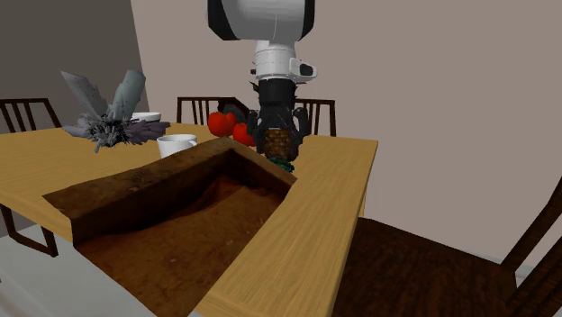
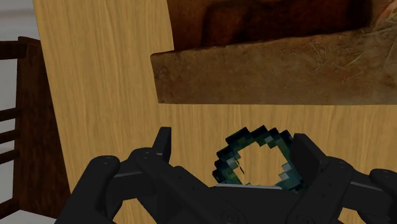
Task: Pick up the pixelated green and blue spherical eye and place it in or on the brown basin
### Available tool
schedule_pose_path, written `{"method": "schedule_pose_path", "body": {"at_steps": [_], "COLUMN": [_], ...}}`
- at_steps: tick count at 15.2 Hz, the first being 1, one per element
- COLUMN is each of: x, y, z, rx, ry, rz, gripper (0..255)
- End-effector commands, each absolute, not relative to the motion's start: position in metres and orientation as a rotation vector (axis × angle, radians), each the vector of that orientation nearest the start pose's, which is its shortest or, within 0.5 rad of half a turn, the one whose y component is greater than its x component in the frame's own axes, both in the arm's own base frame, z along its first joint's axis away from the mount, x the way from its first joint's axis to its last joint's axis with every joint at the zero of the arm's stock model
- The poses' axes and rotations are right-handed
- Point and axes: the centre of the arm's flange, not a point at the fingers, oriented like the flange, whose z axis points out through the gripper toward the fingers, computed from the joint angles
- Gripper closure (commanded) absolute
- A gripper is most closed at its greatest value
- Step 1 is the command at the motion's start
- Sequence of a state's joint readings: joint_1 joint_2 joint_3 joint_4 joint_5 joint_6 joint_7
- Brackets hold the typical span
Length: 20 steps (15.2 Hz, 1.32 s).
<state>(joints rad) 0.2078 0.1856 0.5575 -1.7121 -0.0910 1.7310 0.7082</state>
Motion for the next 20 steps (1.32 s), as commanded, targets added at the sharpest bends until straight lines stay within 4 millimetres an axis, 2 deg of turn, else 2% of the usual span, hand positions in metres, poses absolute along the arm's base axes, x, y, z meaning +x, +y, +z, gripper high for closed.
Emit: {"method": "schedule_pose_path", "body": {"at_steps": [1,7,8,17,18,20], "x": [0.447,0.447,0.447,0.447,0.447,0.458], "y": [0.392,0.392,0.392,0.392,0.392,0.405], "z": [0.475,0.475,0.475,0.475,0.475,0.482], "rx": [-3.22,-3.22,-3.22,-3.22,-3.22,-3.183], "ry": [-0.124,-0.124,-0.124,-0.124,-0.124,-0.211], "rz": [0.174,0.174,0.174,0.174,0.174,0.092], "gripper": [0,0,255,255,0,0]}}
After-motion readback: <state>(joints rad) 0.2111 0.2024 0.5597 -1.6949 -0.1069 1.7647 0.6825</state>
